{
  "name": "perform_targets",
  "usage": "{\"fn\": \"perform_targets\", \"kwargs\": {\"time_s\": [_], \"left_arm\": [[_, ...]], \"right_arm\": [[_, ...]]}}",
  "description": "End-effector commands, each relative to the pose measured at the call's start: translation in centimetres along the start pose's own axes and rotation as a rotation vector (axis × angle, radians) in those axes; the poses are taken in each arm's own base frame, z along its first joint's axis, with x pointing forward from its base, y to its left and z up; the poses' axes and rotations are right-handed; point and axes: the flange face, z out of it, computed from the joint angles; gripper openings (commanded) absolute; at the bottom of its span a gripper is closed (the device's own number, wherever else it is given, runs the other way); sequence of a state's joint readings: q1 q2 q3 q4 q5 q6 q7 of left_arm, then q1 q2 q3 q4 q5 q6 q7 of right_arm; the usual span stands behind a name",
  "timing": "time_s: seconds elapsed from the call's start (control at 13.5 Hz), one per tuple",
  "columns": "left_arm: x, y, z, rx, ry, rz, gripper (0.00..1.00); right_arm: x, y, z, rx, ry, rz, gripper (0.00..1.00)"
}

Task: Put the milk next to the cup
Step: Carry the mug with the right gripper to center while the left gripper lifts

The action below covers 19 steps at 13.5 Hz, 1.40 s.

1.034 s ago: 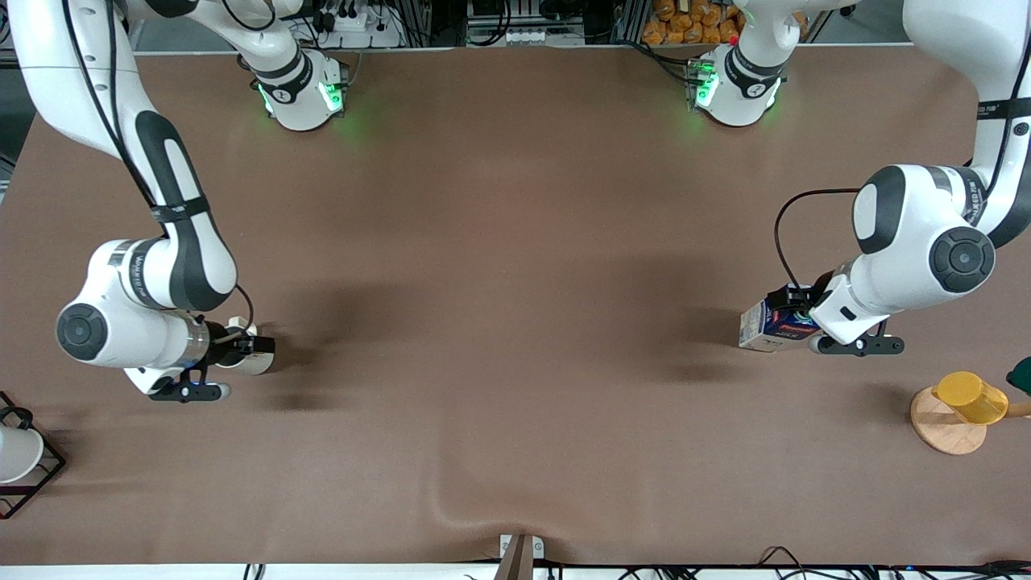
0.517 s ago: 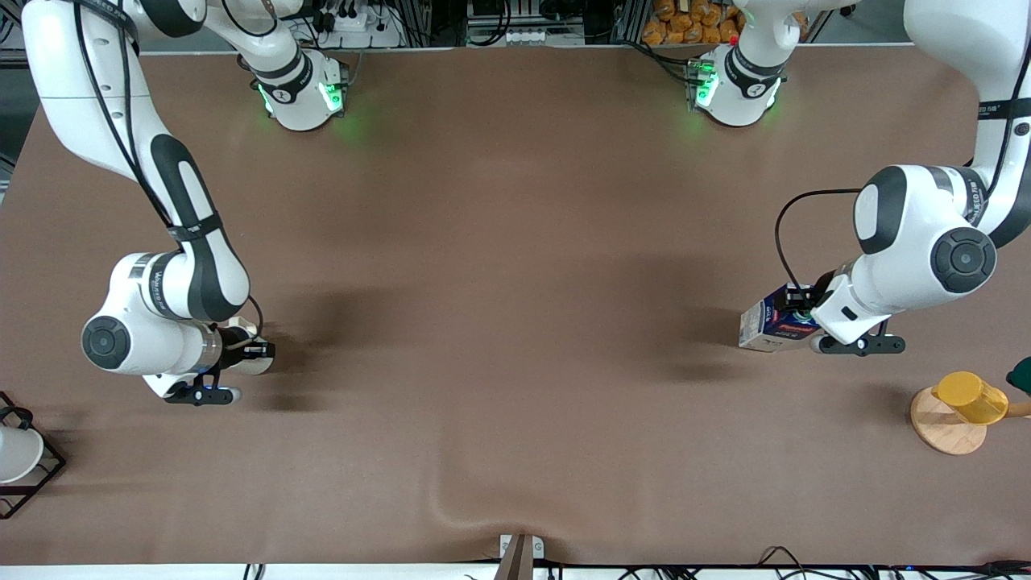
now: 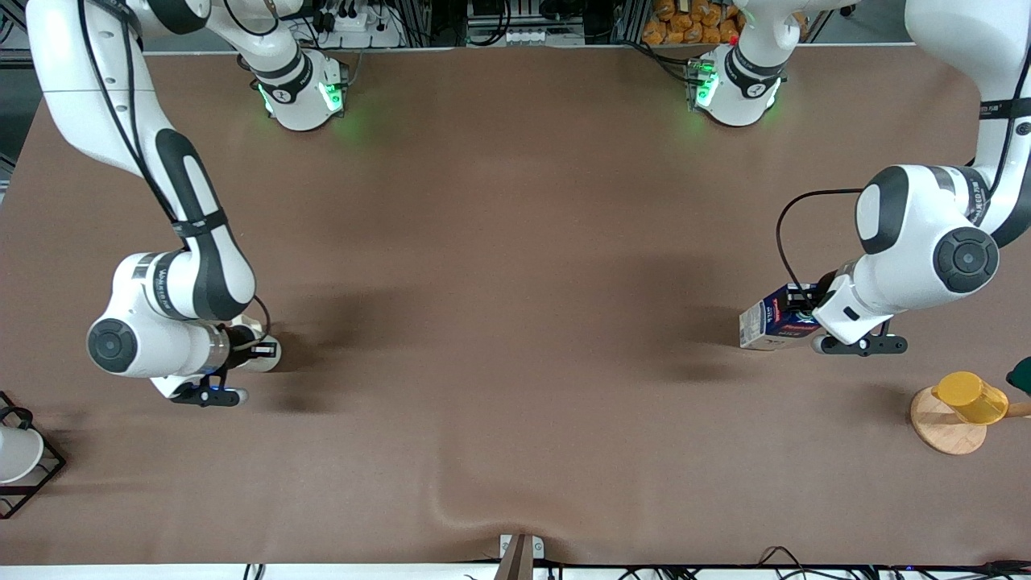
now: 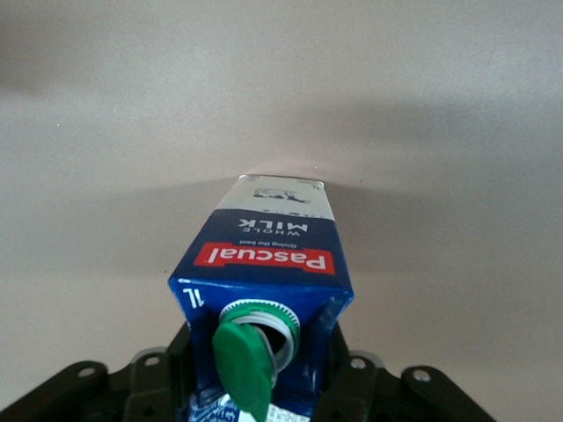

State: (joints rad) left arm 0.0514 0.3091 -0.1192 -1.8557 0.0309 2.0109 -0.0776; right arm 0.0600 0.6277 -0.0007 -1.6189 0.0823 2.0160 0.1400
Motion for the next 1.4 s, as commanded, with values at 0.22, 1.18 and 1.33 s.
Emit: {"fn": "perform_targets", "kwargs": {"time_s": [0.22,1.18,1.33], "left_arm": [[0.1,-0.1,-1.5,-0.004,0.029,-0.009,0.54],[-3.3,3.4,-6.1,-0.001,-0.003,0.028,0.54],[-4.2,3.7,-7.1,0.005,-0.023,0.036,0.54]], "right_arm": [[-5.3,-16.3,-2.9,-0.022,0.027,0.354,0.00],[-10.4,-36.1,3.5,0.310,0.134,0.974,0.00],[-10.1,-36.5,3.8,0.325,0.140,0.980,0.00]]}}
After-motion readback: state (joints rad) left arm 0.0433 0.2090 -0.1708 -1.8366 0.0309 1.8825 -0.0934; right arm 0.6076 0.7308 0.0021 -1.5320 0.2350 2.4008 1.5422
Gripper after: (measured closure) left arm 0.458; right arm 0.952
